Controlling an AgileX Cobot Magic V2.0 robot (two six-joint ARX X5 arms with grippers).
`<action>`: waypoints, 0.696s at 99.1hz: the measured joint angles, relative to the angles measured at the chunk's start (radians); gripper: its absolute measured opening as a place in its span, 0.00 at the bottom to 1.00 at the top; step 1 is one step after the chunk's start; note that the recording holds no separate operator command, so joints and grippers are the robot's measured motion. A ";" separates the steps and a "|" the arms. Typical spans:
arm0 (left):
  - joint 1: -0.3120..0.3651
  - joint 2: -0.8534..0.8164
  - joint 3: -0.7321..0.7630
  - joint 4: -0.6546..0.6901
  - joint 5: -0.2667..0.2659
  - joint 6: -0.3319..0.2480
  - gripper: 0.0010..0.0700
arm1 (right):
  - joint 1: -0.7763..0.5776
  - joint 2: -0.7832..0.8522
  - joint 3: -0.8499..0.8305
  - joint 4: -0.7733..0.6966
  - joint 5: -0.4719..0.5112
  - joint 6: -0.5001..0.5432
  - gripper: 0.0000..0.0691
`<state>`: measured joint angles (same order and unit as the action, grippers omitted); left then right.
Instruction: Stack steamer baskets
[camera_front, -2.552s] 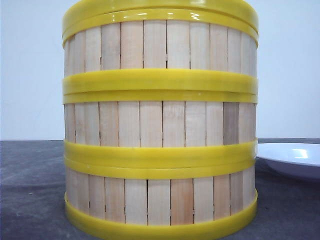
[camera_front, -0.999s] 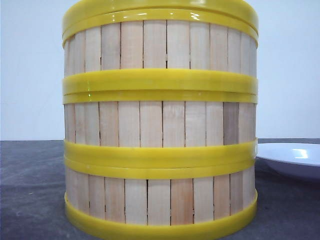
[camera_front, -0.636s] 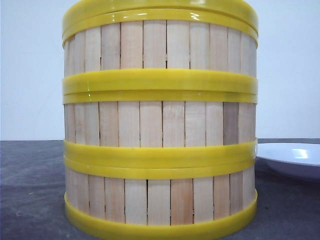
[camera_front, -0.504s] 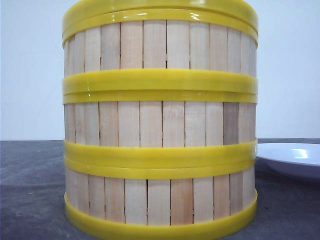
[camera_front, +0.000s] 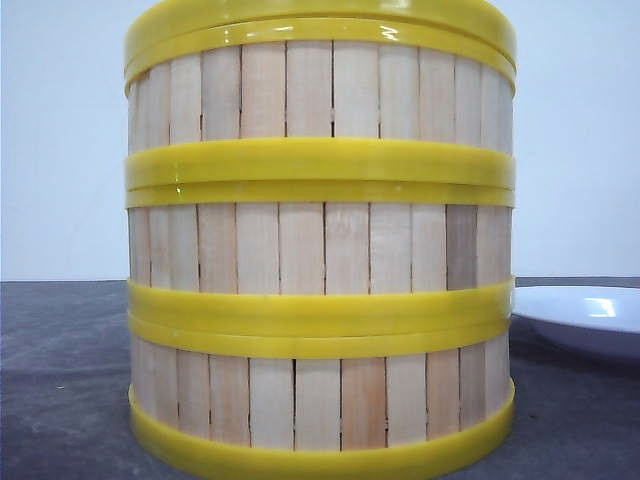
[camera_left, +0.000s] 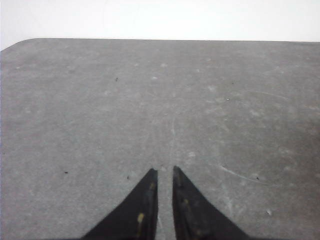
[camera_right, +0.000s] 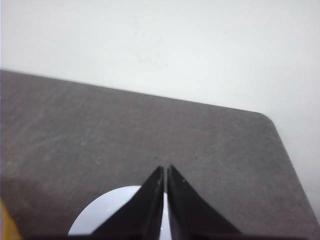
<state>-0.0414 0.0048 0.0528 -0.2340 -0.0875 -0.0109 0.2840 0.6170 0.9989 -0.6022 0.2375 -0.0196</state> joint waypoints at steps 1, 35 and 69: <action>0.000 0.000 0.000 0.000 0.000 0.000 0.02 | -0.011 -0.002 -0.006 0.007 -0.008 0.000 0.01; 0.000 0.000 0.000 0.000 0.000 0.000 0.02 | -0.182 -0.159 -0.360 0.299 -0.159 -0.007 0.01; 0.000 0.000 0.000 0.000 0.000 0.000 0.02 | -0.199 -0.393 -0.706 0.412 -0.159 0.025 0.01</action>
<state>-0.0414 0.0048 0.0528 -0.2340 -0.0875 -0.0109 0.0853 0.2241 0.2924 -0.1905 0.0784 0.0051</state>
